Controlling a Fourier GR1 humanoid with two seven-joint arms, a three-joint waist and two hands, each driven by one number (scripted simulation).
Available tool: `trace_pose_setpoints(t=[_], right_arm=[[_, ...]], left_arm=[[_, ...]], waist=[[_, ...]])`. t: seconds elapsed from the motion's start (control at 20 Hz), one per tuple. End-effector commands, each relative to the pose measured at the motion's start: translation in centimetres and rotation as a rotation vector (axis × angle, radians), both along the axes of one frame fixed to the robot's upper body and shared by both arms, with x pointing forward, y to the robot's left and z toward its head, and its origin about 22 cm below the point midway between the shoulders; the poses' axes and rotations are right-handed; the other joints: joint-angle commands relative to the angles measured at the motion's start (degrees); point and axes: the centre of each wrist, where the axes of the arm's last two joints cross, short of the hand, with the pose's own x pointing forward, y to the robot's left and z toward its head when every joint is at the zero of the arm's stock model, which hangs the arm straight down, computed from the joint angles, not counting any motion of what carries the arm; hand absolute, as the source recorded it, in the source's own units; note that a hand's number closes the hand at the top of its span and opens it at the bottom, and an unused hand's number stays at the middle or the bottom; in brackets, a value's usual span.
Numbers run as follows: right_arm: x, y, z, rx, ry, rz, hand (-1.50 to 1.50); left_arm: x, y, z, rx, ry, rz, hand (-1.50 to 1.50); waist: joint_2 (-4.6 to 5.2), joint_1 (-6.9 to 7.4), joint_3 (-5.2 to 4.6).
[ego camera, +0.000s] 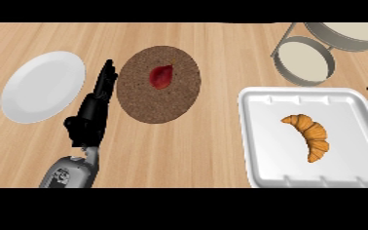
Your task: Pick the croissant from the tray and place it in the tiered basket
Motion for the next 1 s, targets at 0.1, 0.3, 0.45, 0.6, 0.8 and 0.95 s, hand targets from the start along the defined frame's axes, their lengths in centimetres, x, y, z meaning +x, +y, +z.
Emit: trace_pose_setpoints(t=[0.1,0.3,0.45,0.6,0.8,0.95], right_arm=[[-0.2,0.8,-0.5,-0.162,0.097,0.118,-1.5],[-0.8,1.9,-0.9,-0.198,0.034,0.096,-1.5],[-1.3,1.8,-0.9,-0.215,0.019,0.099,-1.5],[-0.7,2.4,-2.1,-0.233,-0.006,0.066,-1.5],[-0.3,2.5,-2.1,-0.259,-0.032,0.11,-1.5],[-0.8,3.3,-2.9,-0.263,-0.094,0.166,-1.5]], left_arm=[[0.1,0.7,0.0,0.003,0.001,-0.004,0.0],[0.1,-1.0,-0.3,-0.013,0.005,-0.011,0.0],[-0.3,0.7,-1.0,0.008,0.012,0.006,0.0],[0.5,0.5,0.8,0.004,-0.006,-0.009,0.0],[0.3,-0.2,-0.3,0.0,0.005,-0.013,0.0],[-0.6,-0.4,-1.1,0.002,0.008,-0.019,0.0]], waist=[[0.11,0.38,0.01],[0.12,0.2,0.1],[-0.1,-0.2,0.05],[0.17,0.7,0.21],[0.28,0.71,0.11],[-0.04,0.48,0.23]])
